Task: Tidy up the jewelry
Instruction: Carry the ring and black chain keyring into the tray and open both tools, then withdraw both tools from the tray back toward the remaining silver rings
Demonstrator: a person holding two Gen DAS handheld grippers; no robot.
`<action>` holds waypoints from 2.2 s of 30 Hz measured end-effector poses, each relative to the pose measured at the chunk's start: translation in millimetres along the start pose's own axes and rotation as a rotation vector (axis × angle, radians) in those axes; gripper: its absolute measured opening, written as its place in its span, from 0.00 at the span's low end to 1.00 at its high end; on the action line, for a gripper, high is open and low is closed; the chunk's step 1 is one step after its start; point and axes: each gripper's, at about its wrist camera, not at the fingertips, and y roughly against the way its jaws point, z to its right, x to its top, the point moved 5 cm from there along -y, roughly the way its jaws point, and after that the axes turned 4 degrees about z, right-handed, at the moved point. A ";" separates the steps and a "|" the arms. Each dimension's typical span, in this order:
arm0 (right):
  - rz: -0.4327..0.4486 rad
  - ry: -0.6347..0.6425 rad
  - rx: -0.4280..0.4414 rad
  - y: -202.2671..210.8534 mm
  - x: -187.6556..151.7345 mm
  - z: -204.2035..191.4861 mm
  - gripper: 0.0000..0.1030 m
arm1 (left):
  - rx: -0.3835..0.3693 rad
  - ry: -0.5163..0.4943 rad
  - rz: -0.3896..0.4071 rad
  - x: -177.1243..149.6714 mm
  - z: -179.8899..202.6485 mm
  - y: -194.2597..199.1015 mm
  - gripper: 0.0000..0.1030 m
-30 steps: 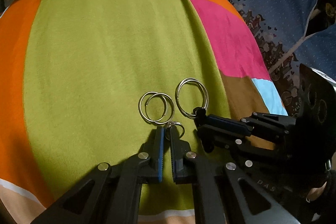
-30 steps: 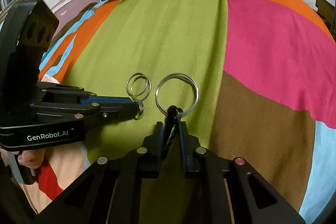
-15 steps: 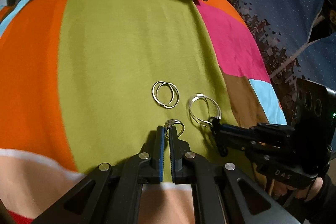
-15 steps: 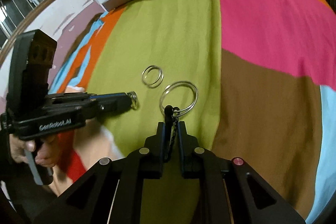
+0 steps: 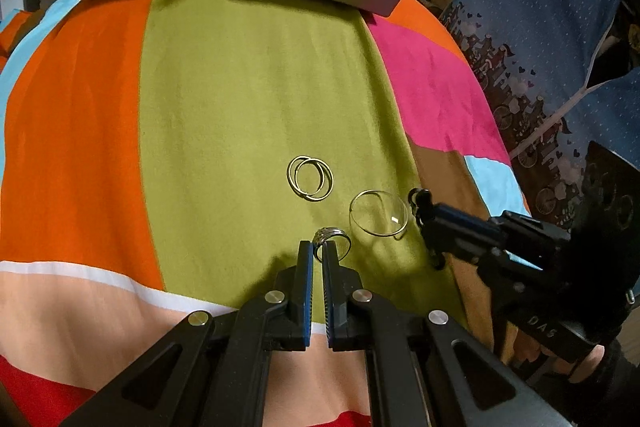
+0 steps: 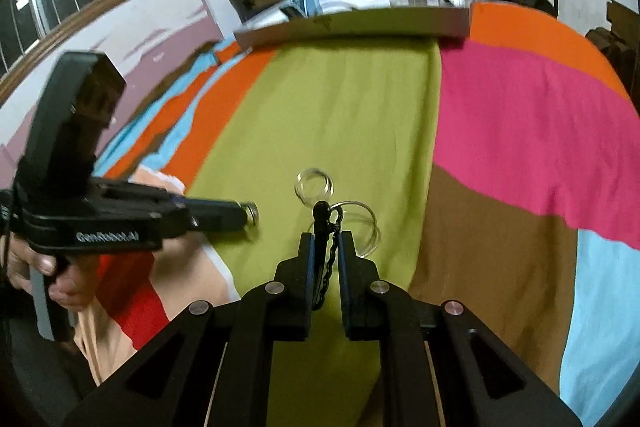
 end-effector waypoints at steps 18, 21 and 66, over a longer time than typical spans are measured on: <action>0.100 -0.003 -0.010 7.9 18.9 2.9 0.06 | -0.024 0.003 0.120 19.6 1.8 19.9 0.05; 0.154 0.017 0.002 13.8 48.2 3.3 0.06 | -0.010 -0.031 0.174 44.4 6.9 28.8 0.05; 0.414 0.094 -0.139 47.3 216.6 -6.6 0.81 | 0.422 0.190 0.708 150.3 -70.2 153.3 1.00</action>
